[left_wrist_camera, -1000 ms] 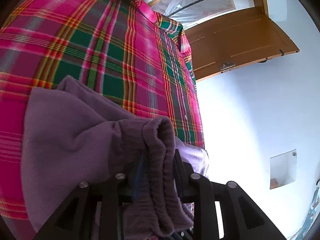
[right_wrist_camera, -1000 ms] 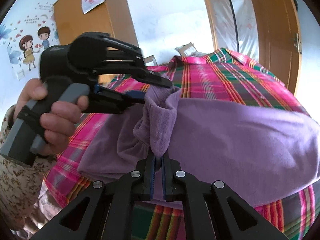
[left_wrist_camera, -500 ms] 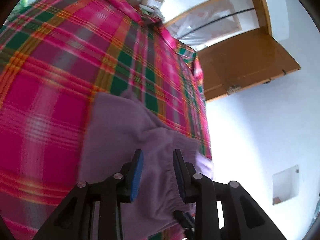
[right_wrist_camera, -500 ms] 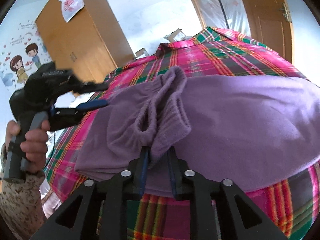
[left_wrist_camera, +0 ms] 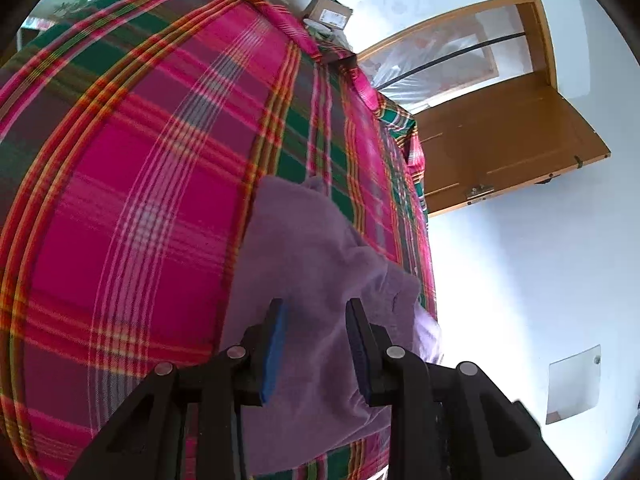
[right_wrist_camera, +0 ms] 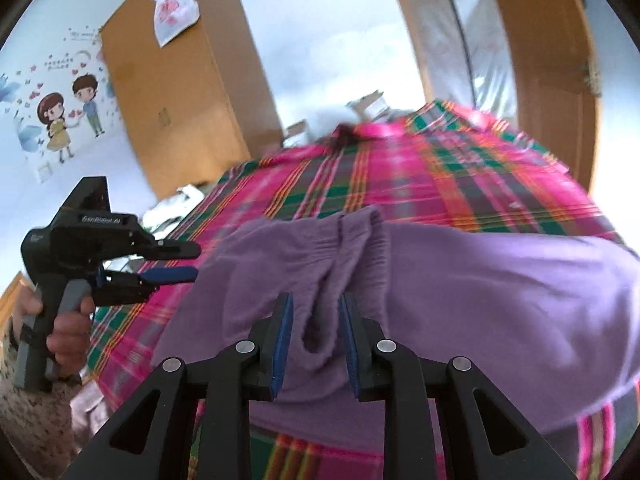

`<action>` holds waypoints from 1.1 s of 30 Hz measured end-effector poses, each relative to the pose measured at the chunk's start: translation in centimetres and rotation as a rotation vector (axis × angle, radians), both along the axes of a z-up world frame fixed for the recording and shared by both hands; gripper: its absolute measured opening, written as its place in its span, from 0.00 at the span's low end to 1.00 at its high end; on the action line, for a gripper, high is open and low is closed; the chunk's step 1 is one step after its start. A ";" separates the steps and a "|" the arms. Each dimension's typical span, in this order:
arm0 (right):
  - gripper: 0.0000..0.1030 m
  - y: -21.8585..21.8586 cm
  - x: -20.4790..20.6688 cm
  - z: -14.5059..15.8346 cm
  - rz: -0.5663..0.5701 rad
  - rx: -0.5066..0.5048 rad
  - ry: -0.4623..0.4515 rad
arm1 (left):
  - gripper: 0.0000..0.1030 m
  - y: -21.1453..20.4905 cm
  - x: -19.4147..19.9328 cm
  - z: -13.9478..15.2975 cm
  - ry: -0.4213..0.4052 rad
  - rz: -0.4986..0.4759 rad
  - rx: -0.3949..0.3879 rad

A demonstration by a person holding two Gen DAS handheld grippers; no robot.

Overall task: Fold clothes
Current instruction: 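Carry the purple waistband with both grippers and lay it over the fleece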

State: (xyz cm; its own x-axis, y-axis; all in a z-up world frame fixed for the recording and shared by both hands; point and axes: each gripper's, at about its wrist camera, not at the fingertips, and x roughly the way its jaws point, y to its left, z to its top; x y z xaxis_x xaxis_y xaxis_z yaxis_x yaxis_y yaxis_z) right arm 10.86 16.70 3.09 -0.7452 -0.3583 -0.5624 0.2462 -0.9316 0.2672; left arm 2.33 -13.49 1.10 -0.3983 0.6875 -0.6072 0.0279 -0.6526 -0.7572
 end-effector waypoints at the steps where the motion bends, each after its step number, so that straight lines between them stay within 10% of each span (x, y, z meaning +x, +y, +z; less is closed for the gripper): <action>1: 0.24 0.0 -0.6 -0.1 -0.012 0.000 -0.018 | 0.30 -0.1 0.1 -0.1 -0.003 0.004 -0.006; 19: 0.27 -1.1 -3.4 -0.8 0.078 0.075 -0.101 | 0.30 0.1 0.4 -1.6 -0.029 0.009 -0.028; 33: 0.27 -3.9 -2.1 -0.5 0.236 0.414 -0.107 | 0.30 0.3 0.6 -1.7 -0.030 0.002 -0.029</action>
State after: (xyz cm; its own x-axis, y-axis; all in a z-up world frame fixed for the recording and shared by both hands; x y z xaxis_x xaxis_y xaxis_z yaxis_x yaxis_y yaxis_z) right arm 8.71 12.82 2.62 -0.6006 -0.2408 -0.7624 0.4550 -0.8870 -0.0783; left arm 2.90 -13.23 -0.64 -0.3808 0.6689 -0.6384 0.0517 -0.6739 -0.7370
